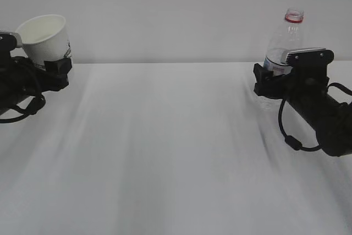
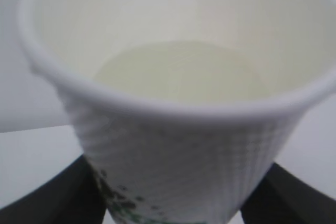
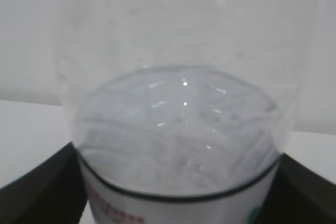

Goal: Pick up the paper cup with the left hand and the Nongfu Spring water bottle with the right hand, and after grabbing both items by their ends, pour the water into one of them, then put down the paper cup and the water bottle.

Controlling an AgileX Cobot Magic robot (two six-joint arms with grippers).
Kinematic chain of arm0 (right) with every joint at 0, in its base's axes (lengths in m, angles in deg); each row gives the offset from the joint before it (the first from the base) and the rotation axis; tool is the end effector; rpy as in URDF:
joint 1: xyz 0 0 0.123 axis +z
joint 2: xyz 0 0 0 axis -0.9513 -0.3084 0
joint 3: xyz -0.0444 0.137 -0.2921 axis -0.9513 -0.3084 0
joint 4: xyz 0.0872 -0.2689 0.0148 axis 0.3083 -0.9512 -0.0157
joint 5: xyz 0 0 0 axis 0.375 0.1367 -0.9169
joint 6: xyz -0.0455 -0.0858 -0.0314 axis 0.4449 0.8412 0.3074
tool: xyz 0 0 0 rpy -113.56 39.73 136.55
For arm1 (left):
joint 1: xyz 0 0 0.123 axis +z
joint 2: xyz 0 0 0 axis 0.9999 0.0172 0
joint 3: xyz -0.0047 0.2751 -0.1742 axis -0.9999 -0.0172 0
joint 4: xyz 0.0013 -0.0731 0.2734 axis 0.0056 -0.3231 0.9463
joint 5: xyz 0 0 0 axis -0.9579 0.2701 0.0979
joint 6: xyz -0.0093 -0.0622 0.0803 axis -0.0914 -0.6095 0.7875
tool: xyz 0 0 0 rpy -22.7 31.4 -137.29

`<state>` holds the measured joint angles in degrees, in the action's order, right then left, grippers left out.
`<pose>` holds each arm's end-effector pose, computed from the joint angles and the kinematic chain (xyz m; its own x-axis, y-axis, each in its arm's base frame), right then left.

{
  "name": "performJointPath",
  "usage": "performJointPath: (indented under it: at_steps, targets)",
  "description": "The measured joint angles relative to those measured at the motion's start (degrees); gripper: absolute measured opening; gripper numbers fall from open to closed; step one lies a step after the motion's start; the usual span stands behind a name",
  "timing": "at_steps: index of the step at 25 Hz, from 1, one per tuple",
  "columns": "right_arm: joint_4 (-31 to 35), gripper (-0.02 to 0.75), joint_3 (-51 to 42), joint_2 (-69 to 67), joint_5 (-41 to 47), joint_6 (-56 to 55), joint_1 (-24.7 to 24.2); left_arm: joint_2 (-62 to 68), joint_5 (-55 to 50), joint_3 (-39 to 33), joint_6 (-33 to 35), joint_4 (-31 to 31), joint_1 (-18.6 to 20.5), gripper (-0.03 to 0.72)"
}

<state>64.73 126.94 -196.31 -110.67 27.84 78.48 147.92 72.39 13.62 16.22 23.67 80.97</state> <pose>0.4317 0.0516 0.0897 -0.1286 -0.0492 -0.9905 -0.1435 0.9892 -0.0305 0.3802 -0.0622 0.1548 -0.1943 -0.0300 -0.9805 0.2102 0.9750 -0.0715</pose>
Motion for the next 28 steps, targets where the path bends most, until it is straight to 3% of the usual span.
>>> performJointPath:
  at_steps: [28]
  targets:
    - [-1.26,0.653,-16.20,10.30,-2.64,-2.40,0.00,0.00,0.23,0.00,0.00,-0.21,0.00,0.500]
